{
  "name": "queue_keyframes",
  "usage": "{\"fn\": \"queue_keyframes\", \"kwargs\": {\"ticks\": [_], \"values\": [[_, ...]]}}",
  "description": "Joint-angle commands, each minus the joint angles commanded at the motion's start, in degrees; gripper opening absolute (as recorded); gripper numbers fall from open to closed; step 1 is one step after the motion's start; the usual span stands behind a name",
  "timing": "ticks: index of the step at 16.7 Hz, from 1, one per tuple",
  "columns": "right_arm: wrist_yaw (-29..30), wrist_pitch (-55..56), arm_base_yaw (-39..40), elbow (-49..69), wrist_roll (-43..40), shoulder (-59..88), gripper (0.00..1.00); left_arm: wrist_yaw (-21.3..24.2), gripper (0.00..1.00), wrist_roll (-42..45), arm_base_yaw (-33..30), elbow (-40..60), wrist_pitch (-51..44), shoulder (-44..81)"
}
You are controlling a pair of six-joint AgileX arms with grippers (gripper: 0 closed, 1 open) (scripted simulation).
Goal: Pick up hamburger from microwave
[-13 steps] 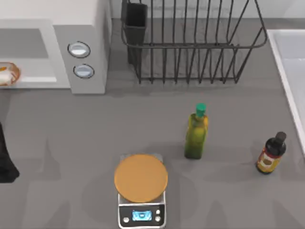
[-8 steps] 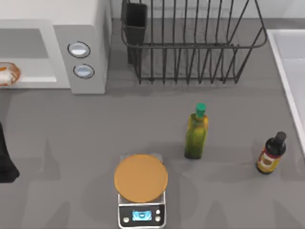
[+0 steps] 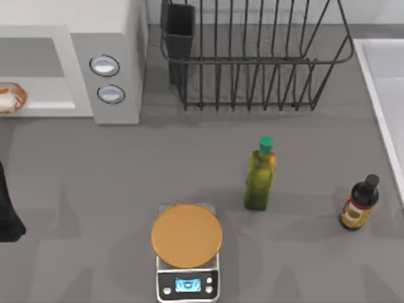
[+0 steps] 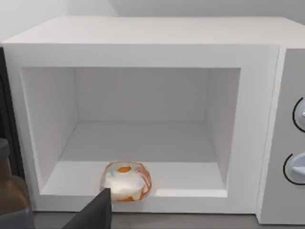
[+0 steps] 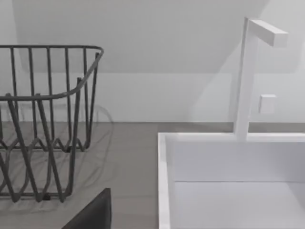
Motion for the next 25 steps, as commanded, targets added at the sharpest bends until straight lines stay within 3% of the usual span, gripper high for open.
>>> {"fn": "queue_keyframes", "kwargs": {"ticks": [14,19,25], "values": [[0.00,0.00,0.00,0.00,0.00,0.00,1.00,0.12,1.00,0.10,-0.06,1.01,1.58,3.38],[0.00,0.00,0.00,0.00,0.00,0.00,1.00,1.10,1.00,0.66,0.39,6.48,9.91,20.03],[0.00,0.00,0.00,0.00,0.00,0.00,1.00,3.73,1.00,1.81,2.21,17.62,26.33,51.65]]}}
